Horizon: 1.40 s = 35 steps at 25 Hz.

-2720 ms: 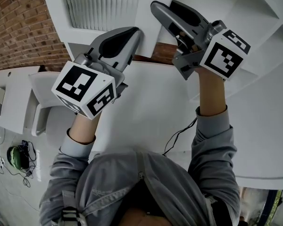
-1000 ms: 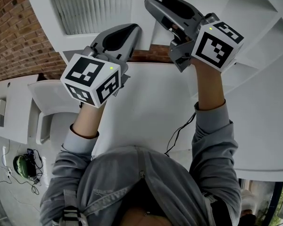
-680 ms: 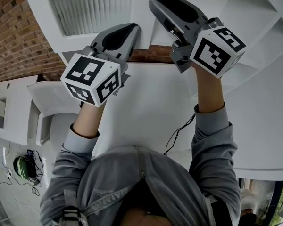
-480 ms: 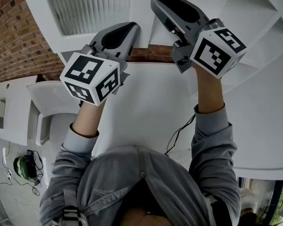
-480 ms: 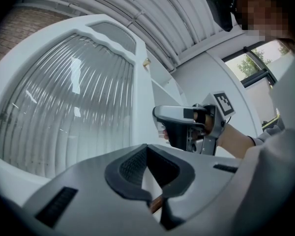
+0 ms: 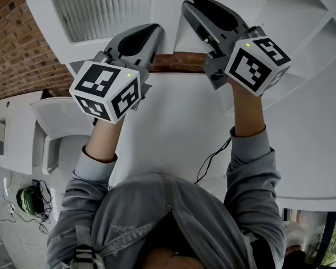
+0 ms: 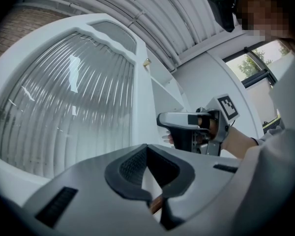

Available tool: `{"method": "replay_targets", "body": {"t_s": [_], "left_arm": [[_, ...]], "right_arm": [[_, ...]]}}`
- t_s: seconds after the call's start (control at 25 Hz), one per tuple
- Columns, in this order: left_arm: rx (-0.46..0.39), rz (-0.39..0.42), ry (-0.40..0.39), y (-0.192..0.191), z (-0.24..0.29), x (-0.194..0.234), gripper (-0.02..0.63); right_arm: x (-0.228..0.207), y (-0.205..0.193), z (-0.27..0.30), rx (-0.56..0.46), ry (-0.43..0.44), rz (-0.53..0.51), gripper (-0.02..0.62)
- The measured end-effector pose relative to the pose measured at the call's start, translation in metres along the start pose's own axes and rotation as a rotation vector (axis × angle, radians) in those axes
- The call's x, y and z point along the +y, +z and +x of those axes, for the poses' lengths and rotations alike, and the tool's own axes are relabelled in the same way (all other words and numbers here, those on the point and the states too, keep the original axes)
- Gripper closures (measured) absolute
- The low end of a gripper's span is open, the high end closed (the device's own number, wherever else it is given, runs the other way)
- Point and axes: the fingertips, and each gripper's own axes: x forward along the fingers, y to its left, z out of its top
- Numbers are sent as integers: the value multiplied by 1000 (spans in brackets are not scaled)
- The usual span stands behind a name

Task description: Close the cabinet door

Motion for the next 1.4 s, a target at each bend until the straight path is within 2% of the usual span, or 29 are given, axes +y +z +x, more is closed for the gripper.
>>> {"method": "replay_targets", "body": {"t_s": [0.12,0.32,0.48,0.72,1.0,1.4], "left_arm": [[0,-2,0,0,0,0,601],[1,-9,0,1,0,-3,601],[2,-15,4,2,-1,-3,601],[18,-34,12,-2,-10,-4,601],[24,-37,41,-11,-41,-18,601],[78,76,173,-45,-96,-36,601]], "right_arm": [[1,-3,-4,-5,-22,4,460],[4,-9,-17,-20,-90,23,543],[8,-16,-28,-18,-136,50,568],[14,-27,-40,-18,-209,67,569],[28,-41,-65,-11,-327,-5,569],[68,-96,-110,25,-438,-30,569]]}}
